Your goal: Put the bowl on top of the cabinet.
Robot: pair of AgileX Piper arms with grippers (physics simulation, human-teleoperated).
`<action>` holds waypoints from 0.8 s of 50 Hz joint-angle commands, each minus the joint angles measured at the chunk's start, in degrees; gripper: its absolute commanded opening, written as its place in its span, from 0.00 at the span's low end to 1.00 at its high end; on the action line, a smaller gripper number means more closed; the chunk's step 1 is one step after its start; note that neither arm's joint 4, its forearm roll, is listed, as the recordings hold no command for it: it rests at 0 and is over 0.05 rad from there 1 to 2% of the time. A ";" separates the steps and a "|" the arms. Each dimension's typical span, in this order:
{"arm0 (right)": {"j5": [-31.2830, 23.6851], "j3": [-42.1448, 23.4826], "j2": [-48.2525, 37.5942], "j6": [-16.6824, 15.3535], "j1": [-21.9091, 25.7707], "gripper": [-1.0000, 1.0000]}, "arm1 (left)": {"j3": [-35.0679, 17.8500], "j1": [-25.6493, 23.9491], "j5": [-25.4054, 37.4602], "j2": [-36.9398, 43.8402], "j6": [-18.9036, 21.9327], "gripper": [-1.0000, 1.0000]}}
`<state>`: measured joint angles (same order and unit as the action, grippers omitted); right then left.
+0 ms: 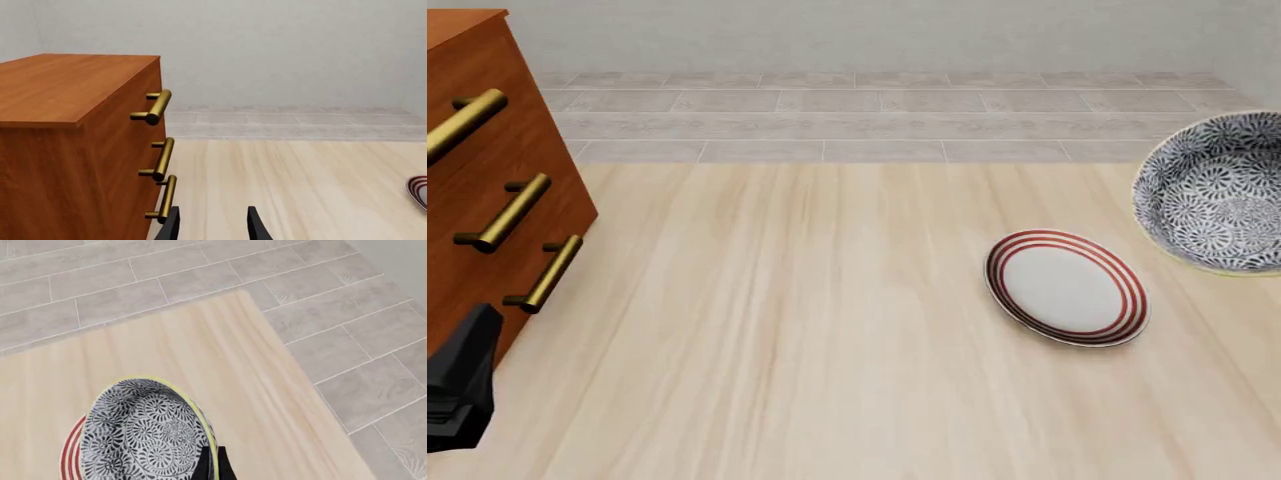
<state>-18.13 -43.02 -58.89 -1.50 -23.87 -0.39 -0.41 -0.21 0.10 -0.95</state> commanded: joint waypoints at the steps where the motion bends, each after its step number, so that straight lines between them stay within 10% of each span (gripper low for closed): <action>1: 0.40 -1.10 -0.53 1.51 6.23 0.00 | 0.02 0.05 -0.04 0.02 -0.02 1.00; 40: 4.14 -5.76 -6.50 5.11 26.78 0.00 | 0.03 0.19 -0.05 0.11 -0.17 1.00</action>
<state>-15.13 -47.36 -64.11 2.51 -2.49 -0.36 -0.24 -0.26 0.16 -1.09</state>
